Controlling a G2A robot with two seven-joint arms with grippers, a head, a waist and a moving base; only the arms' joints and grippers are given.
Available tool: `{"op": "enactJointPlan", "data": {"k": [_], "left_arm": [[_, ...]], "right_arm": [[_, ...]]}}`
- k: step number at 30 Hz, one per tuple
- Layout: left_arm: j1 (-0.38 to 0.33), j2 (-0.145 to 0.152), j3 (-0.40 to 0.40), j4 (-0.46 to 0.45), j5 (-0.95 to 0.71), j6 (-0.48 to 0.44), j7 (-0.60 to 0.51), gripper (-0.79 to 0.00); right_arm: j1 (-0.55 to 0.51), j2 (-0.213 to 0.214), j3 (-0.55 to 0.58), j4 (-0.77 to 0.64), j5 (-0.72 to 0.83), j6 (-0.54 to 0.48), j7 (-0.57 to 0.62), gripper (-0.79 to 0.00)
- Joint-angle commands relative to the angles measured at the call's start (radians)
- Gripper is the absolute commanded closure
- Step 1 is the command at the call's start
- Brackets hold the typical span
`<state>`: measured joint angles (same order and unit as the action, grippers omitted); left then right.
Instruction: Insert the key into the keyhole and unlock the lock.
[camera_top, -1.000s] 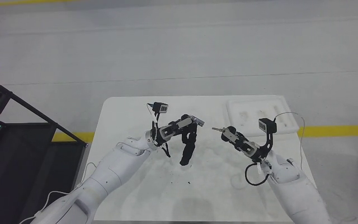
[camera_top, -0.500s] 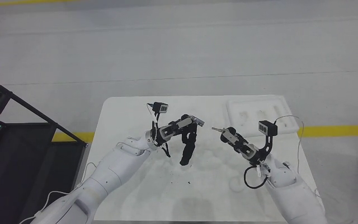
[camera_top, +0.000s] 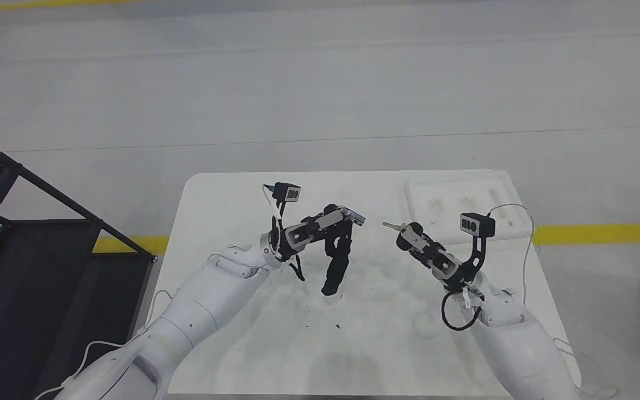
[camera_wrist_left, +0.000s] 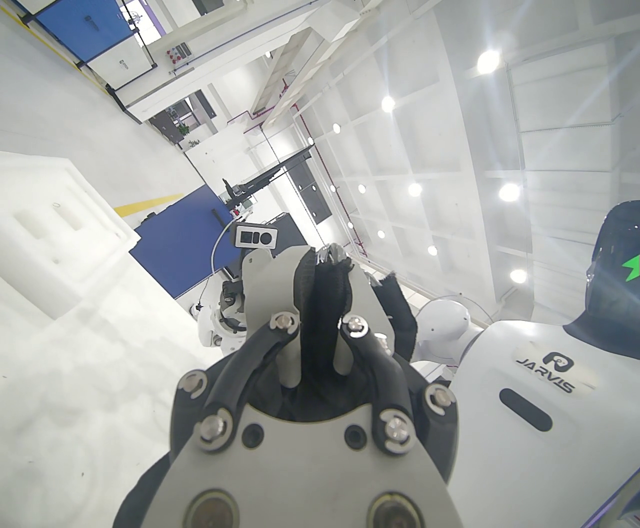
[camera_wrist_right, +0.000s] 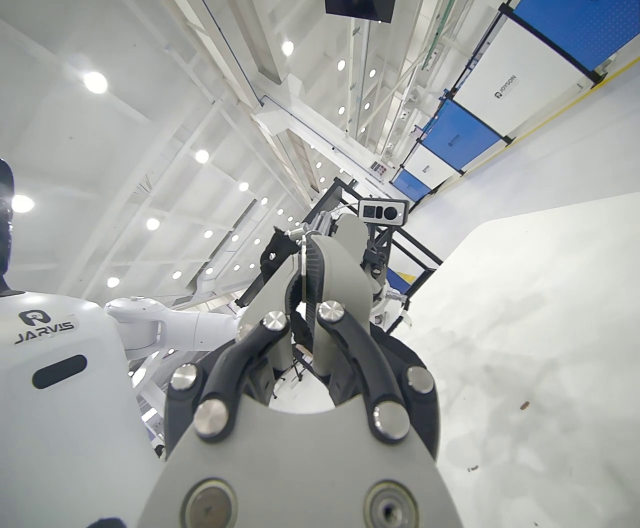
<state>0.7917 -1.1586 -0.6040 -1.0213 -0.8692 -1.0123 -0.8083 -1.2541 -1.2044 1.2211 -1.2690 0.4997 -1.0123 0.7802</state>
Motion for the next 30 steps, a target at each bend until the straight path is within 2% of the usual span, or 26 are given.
{"op": "enactJointPlan", "data": {"k": [1, 7, 16, 30], "left_arm": [[0.000, 0.000, 0.000, 0.000, 0.000, 0.000, 0.000, 0.000], [0.000, 0.000, 0.000, 0.000, 0.000, 0.000, 0.000, 0.000], [0.000, 0.000, 0.000, 0.000, 0.000, 0.000, 0.000, 0.000], [0.000, 0.000, 0.000, 0.000, 0.000, 0.000, 0.000, 0.000]], "right_arm": [[0.008, -0.011, -0.004, 0.030, 0.038, 0.000, 0.028, 0.000], [-0.002, -0.041, -0.012, 0.069, 0.063, 0.000, 0.028, 0.000], [-0.039, -0.084, 0.010, 0.052, 0.076, 0.000, 0.028, 0.000], [-0.041, -0.133, 0.044, 0.059, -0.050, 0.000, 0.028, 0.000]]}}
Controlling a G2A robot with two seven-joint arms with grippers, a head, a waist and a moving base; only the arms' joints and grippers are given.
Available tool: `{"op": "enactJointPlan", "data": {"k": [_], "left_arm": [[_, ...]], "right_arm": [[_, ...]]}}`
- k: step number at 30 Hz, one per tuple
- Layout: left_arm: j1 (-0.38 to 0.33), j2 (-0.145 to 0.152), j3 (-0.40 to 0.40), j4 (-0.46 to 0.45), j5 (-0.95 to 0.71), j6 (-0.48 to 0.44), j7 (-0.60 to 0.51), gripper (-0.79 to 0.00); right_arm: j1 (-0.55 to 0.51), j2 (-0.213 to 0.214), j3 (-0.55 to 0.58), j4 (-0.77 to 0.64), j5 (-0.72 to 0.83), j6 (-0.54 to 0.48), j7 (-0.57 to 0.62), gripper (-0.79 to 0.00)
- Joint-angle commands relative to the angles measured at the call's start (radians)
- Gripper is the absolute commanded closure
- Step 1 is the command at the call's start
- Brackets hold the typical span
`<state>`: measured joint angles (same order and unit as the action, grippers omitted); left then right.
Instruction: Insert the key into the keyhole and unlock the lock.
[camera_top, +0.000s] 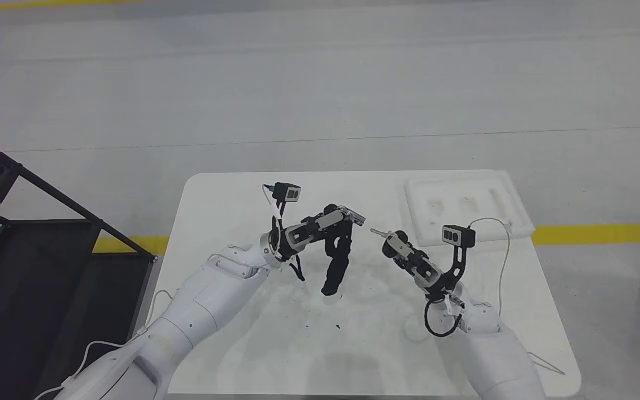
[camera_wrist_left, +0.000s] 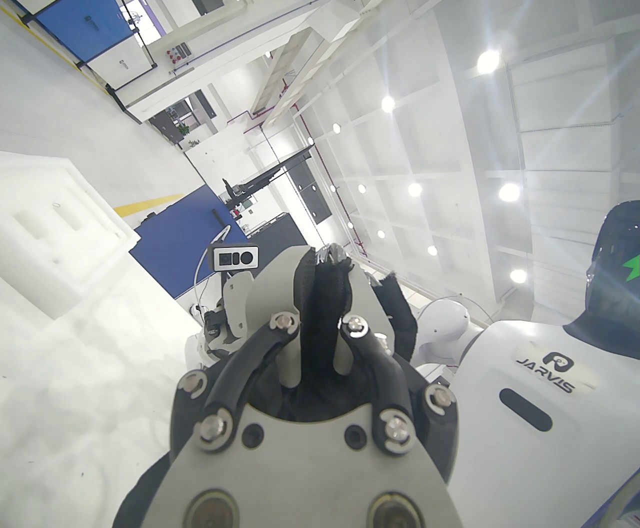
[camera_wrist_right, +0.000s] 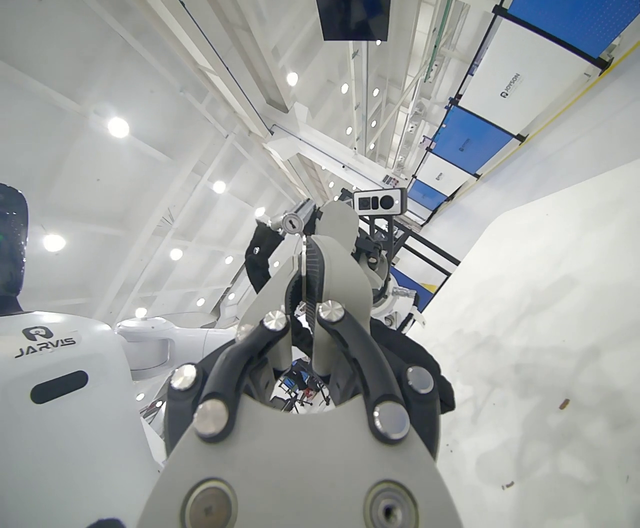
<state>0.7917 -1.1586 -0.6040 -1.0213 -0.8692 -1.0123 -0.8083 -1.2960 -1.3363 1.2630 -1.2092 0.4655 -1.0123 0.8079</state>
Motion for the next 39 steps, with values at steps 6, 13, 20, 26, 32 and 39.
{"op": "enactJointPlan", "data": {"k": [6, 13, 20, 26, 32, 39], "left_arm": [[0.000, 0.000, 0.000, 0.000, 0.000, 0.000, 0.000, 0.000], [0.000, 0.000, 0.000, 0.000, 0.000, 0.000, 0.000, 0.000], [0.000, 0.000, 0.000, 0.000, 0.000, 0.000, 0.000, 0.000], [0.000, 0.000, 0.000, 0.000, 0.000, 0.000, 0.000, 0.000], [0.000, 0.000, 0.000, 0.000, 0.000, 0.000, 0.000, 0.000], [0.000, 0.000, 0.000, 0.000, 0.000, 0.000, 0.000, 0.000]], "right_arm": [[-0.011, -0.010, 0.024, -0.040, -0.062, 0.000, 0.000, 0.000], [-0.031, -0.013, 0.056, -0.077, -0.073, 0.000, 0.000, 0.000], [-0.025, -0.015, 0.073, -0.085, -0.079, 0.000, 0.000, 0.000], [-0.020, -0.021, 0.067, -0.075, -0.093, 0.000, 0.000, 0.000], [-0.017, -0.028, 0.067, -0.073, -0.102, 0.000, 0.000, 0.000], [-0.011, -0.036, 0.076, -0.078, -0.121, 0.000, 0.000, 0.000]]}}
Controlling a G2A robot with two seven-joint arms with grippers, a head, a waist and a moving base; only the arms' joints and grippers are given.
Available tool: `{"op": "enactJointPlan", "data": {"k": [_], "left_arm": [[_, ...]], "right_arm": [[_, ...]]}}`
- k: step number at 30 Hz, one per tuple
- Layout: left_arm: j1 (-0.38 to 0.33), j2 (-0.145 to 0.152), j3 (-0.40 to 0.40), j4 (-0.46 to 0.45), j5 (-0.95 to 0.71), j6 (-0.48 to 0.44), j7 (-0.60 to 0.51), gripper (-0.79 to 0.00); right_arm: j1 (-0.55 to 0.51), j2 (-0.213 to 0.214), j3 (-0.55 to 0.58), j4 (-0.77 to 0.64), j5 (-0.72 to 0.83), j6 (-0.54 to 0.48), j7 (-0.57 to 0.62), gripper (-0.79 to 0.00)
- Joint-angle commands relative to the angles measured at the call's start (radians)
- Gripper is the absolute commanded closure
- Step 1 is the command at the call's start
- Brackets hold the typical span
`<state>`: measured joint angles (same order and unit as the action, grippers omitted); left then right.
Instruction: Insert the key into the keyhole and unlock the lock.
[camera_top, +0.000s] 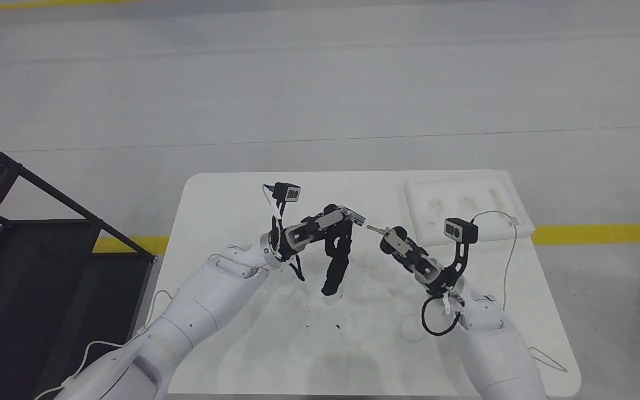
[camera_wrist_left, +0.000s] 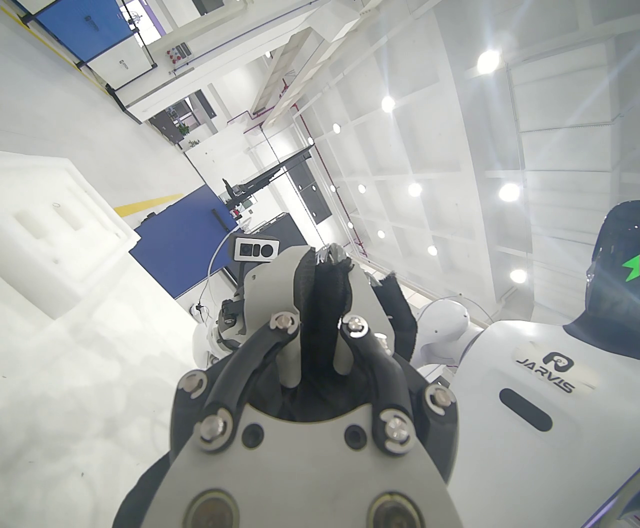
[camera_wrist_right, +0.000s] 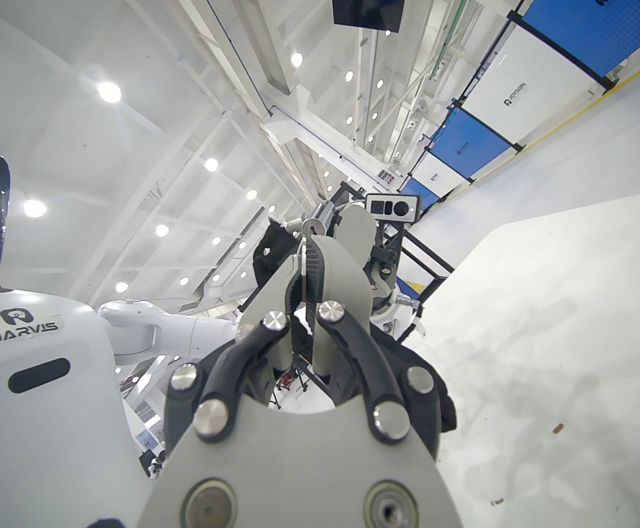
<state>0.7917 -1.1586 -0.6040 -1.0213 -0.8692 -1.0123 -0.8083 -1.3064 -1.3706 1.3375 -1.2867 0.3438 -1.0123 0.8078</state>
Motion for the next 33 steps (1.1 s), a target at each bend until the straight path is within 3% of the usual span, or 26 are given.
{"op": "enactJointPlan", "data": {"k": [1, 33], "left_arm": [[0.000, 0.000, 0.000, 0.000, 0.000, 0.000, 0.000, 0.000], [0.000, 0.000, 0.000, 0.000, 0.000, 0.000, 0.000, 0.000]], "right_arm": [[0.000, -0.003, 0.002, -0.001, -0.001, 0.000, 0.000, 0.000], [0.009, -0.033, 0.033, 0.015, -0.056, 0.000, 0.000, 0.000]]}}
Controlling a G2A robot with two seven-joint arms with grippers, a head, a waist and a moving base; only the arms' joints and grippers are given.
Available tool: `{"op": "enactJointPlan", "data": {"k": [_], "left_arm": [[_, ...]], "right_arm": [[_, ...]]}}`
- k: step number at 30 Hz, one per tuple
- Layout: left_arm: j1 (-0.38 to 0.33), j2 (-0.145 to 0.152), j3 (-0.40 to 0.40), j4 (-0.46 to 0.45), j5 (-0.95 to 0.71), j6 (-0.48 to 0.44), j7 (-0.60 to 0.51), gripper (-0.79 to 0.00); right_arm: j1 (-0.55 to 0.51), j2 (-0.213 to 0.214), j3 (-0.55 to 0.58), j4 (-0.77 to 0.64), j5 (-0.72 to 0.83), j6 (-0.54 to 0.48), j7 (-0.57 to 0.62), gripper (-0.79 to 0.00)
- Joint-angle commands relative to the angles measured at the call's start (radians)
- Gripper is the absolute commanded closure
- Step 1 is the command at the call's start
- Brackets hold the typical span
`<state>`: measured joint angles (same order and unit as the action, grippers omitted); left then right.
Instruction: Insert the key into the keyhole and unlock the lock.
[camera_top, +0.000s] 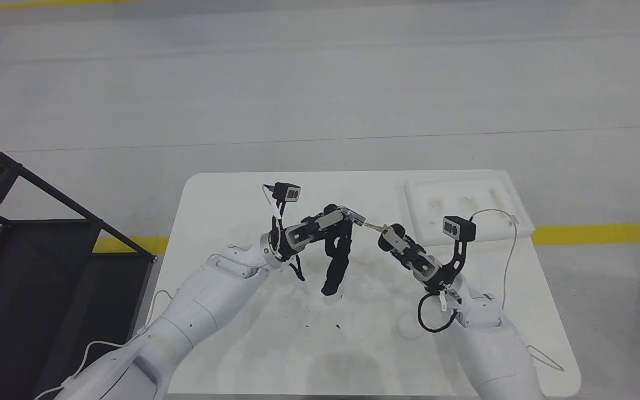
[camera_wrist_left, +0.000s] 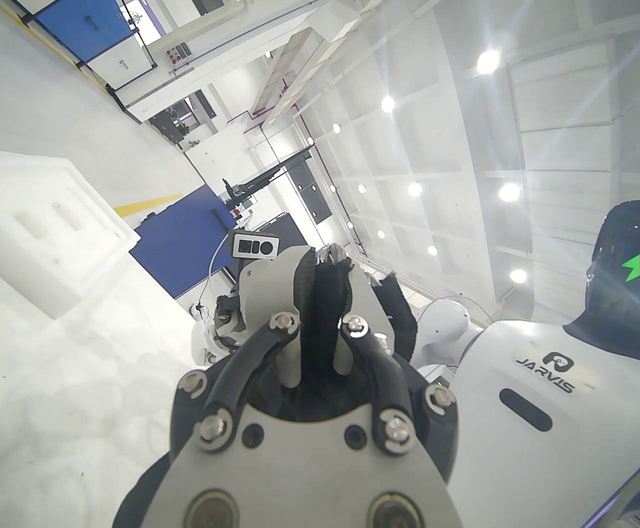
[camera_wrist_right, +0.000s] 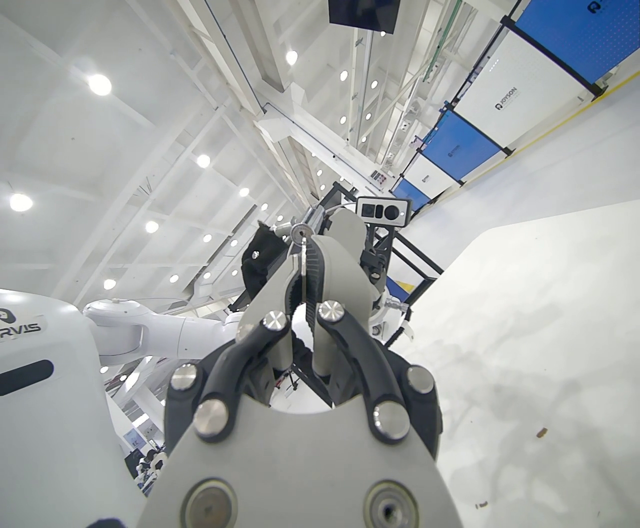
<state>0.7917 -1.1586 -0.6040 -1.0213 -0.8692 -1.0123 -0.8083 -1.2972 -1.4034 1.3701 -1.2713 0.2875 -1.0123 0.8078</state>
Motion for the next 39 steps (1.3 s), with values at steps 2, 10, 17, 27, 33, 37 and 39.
{"op": "enactJointPlan", "data": {"k": [2, 10, 17, 27, 33, 37, 39], "left_arm": [[0.000, 0.000, 0.000, 0.000, 0.000, 0.000, 0.000, 0.000], [0.000, 0.000, 0.000, 0.000, 0.000, 0.000, 0.000, 0.000], [0.000, 0.000, 0.000, 0.000, 0.000, 0.000, 0.000, 0.000], [0.000, 0.000, 0.000, 0.000, 0.000, 0.000, 0.000, 0.000], [0.000, 0.000, 0.000, 0.000, 0.000, 0.000, 0.000, 0.000], [0.000, 0.000, 0.000, 0.000, 0.000, 0.000, 0.000, 0.000], [0.000, 0.000, 0.000, 0.000, 0.000, 0.000, 0.000, 0.000]], "right_arm": [[0.000, -0.001, -0.001, -0.001, -0.003, 0.000, 0.000, 0.000], [0.000, -0.003, -0.004, -0.005, -0.002, 0.000, 0.000, 0.000], [0.001, -0.004, 0.000, -0.005, -0.002, 0.000, 0.000, 0.000], [0.002, -0.006, 0.008, -0.006, -0.010, 0.000, 0.000, 0.000], [-0.001, -0.008, 0.013, -0.013, -0.031, 0.000, 0.000, 0.000], [-0.002, -0.010, 0.017, -0.010, -0.036, 0.000, 0.000, 0.000], [-0.001, -0.012, 0.020, -0.008, -0.037, 0.000, 0.000, 0.000]]}}
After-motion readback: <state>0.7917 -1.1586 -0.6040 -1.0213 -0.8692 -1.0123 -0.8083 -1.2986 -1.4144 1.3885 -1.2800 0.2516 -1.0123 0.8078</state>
